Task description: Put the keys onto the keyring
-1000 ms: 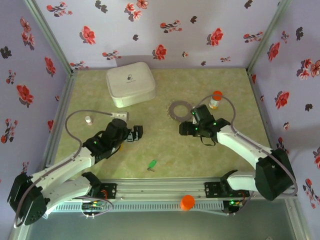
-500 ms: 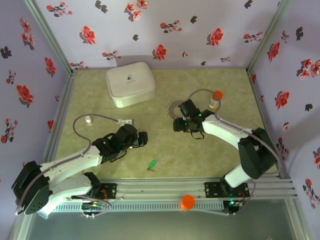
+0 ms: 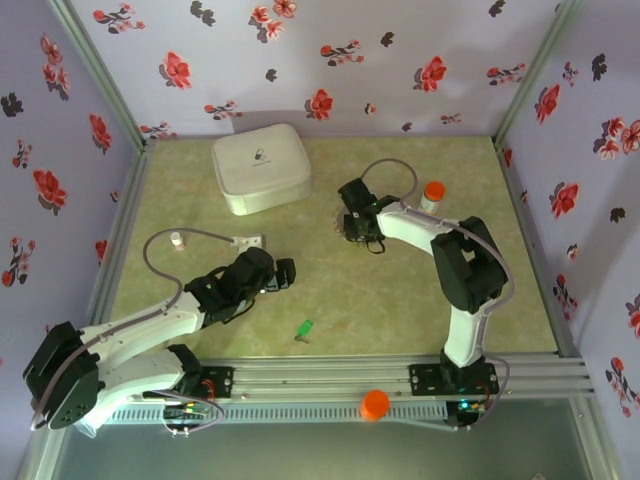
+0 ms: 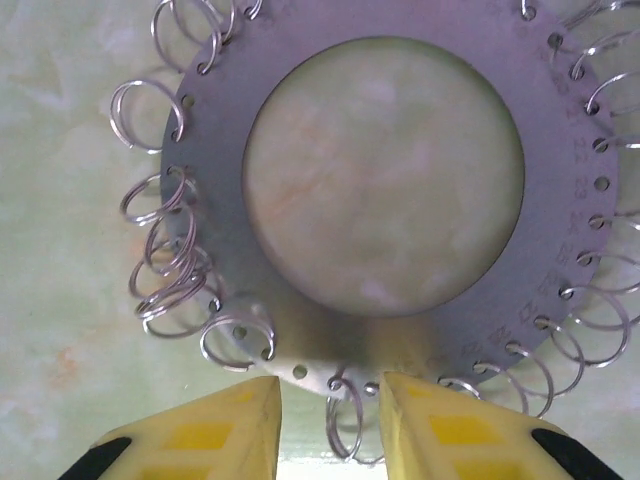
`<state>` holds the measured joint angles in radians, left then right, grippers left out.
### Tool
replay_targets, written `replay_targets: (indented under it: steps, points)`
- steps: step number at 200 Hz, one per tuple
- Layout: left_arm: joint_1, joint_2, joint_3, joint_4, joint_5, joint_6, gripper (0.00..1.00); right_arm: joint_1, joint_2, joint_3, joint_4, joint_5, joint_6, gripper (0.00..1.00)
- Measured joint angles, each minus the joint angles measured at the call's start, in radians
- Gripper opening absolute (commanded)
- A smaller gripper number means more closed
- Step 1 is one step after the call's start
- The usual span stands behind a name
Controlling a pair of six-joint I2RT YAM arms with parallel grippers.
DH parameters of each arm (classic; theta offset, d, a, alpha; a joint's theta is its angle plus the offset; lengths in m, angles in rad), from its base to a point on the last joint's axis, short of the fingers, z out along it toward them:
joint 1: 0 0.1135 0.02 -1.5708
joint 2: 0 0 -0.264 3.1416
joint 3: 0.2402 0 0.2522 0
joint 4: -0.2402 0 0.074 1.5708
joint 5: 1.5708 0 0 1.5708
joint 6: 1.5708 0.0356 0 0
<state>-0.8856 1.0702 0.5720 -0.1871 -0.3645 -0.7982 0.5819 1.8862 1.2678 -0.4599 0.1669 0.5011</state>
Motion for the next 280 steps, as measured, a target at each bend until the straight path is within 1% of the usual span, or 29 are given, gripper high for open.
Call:
replay_targets:
  steps: [23, 29, 50, 54, 73, 79, 95, 129, 175, 209, 223, 228, 236, 257, 262, 280]
  points:
    - [0.0, -0.01, -0.011, 0.002, -0.003, 0.0, 0.93, 0.0, 0.023, 0.019, -0.014, 0.014, -0.001, 0.29]
    - [0.0, -0.012, -0.013, 0.003, -0.003, 0.0, 0.93, 0.0, 0.027, 0.021, -0.014, 0.015, -0.002, 0.27]
    - [0.0, -0.014, -0.019, 0.006, -0.003, 0.0, 0.93, 0.0, 0.037, 0.022, -0.024, 0.018, -0.003, 0.25]
    - [0.0, -0.014, -0.019, 0.007, -0.003, 0.0, 0.93, 0.0, 0.039, 0.022, -0.026, 0.017, -0.003, 0.22]
    - [0.0, -0.017, -0.019, 0.008, -0.003, 0.0, 0.93, 0.0, 0.04, 0.022, -0.037, 0.017, -0.003, 0.2]
    - [0.0, -0.017, -0.019, 0.008, -0.003, 0.0, 0.93, 0.0, 0.04, 0.022, -0.037, 0.017, -0.002, 0.17]
    - [0.0, -0.017, -0.019, 0.008, -0.003, 0.0, 0.93, 0.0, 0.04, 0.022, -0.038, 0.014, -0.002, 0.15]
    - [0.0, -0.017, -0.019, 0.008, -0.005, 0.0, 0.93, 0.0, 0.04, 0.022, -0.039, 0.012, -0.002, 0.15]
    - [0.0, -0.017, -0.019, 0.008, -0.01, 0.0, 0.93, 0.0, 0.04, 0.015, -0.04, 0.01, -0.002, 0.21]
    - [0.0, -0.024, -0.019, 0.008, -0.011, 0.0, 0.93, 0.0, 0.04, 0.006, -0.043, 0.009, -0.002, 0.2]
    - [0.0, -0.028, -0.019, 0.008, -0.011, -0.001, 0.93, 0.0, 0.04, 0.006, -0.044, 0.005, -0.002, 0.17]
    - [0.0, -0.029, -0.019, 0.008, -0.011, -0.001, 0.93, 0.0, 0.04, 0.006, -0.044, 0.002, -0.002, 0.13]
    - [0.0, -0.031, -0.019, 0.008, -0.011, -0.001, 0.93, 0.0, 0.04, 0.006, -0.044, -0.003, -0.002, 0.1]
    - [0.0, -0.032, -0.019, 0.008, -0.011, -0.001, 0.93, 0.003, 0.038, 0.006, -0.04, -0.013, 0.004, 0.03]
    - [0.0, -0.032, -0.019, 0.007, -0.011, -0.001, 0.92, 0.003, 0.037, 0.006, -0.039, -0.015, 0.004, 0.0]
    - [0.0, -0.032, -0.019, 0.007, -0.011, -0.001, 0.92, 0.005, 0.034, 0.006, -0.04, -0.021, 0.005, 0.0]
